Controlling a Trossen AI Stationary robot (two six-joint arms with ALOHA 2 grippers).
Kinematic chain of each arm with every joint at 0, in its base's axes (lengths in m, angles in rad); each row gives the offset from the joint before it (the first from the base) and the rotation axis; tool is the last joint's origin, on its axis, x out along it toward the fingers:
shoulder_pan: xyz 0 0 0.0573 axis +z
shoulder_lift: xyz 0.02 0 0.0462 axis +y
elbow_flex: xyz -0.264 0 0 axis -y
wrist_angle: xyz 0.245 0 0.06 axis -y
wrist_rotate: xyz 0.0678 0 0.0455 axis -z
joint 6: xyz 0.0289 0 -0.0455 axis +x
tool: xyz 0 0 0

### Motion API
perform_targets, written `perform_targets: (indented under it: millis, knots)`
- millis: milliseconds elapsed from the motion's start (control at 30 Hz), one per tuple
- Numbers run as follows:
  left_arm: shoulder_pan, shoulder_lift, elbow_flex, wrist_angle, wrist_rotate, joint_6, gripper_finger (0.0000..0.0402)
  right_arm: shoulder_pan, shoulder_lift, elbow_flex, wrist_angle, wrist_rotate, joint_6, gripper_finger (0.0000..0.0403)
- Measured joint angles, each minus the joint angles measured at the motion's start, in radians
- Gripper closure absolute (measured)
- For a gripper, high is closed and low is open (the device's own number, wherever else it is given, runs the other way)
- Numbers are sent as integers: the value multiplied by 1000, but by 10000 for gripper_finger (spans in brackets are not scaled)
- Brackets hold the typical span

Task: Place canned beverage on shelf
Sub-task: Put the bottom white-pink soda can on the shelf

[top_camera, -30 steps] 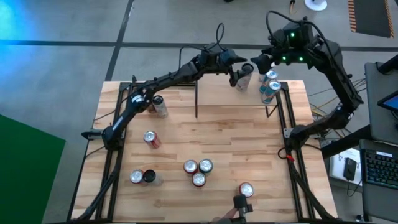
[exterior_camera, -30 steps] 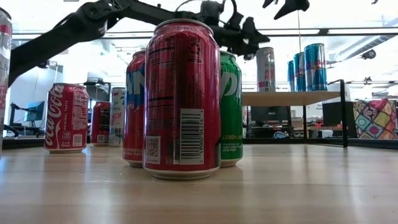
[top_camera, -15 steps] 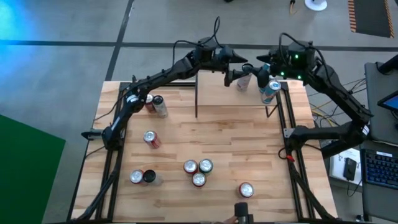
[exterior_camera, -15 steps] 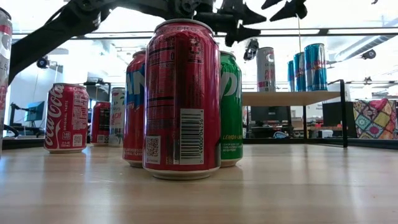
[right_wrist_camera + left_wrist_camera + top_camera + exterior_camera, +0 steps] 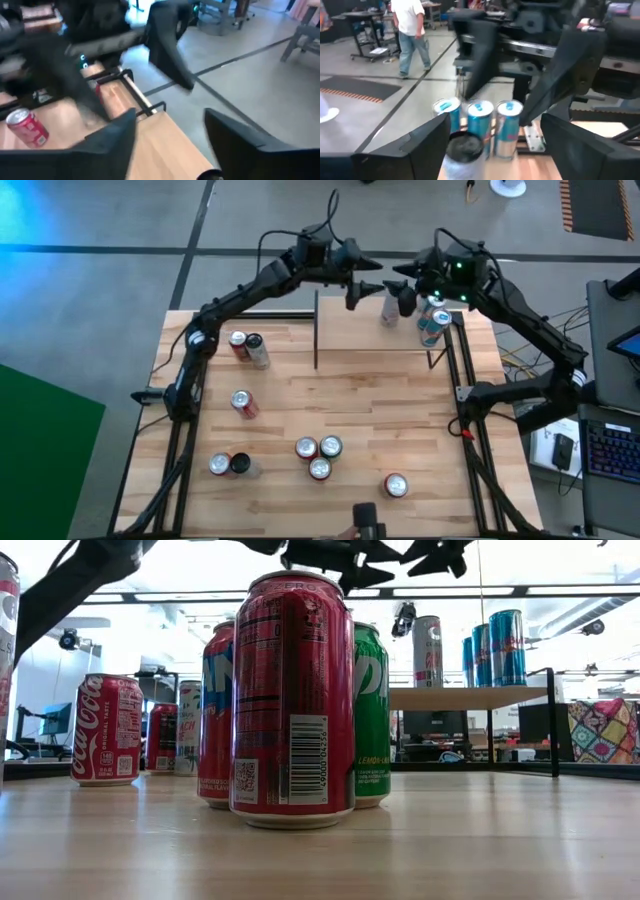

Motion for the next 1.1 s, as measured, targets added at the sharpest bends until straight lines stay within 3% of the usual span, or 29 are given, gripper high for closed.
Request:
perform_targets:
  millis: [133, 267, 367, 467, 667, 767, 967, 1100]
  knots:
    - [26, -22, -3, -77, 27, 17, 138, -5, 11, -15, -1, -79, -22, 309]
    - [39, -22, -26, -118, 61, 8, 164, -63, 12, -29, -5, -210, -25, 343]
    - [45, -20, -52, -93, 61, 1, 181, -133, 11, -44, -27, -304, -16, 319]
    - [47, -20, -69, -69, 62, -10, 196, -190, 11, -67, -36, -376, -16, 270]
    - [45, -20, -89, -70, 93, -28, 221, -212, 21, -72, -56, -385, -54, 145]
    - [46, -20, -102, -86, 92, -30, 235, -212, 51, -42, -83, -325, -65, 96]
    - [46, -57, -164, -84, 85, -64, 267, -216, 175, 108, -290, -282, -159, 74]
    - [52, -219, -238, -78, 32, -31, 296, -220, 253, 251, -453, -284, -279, 78]
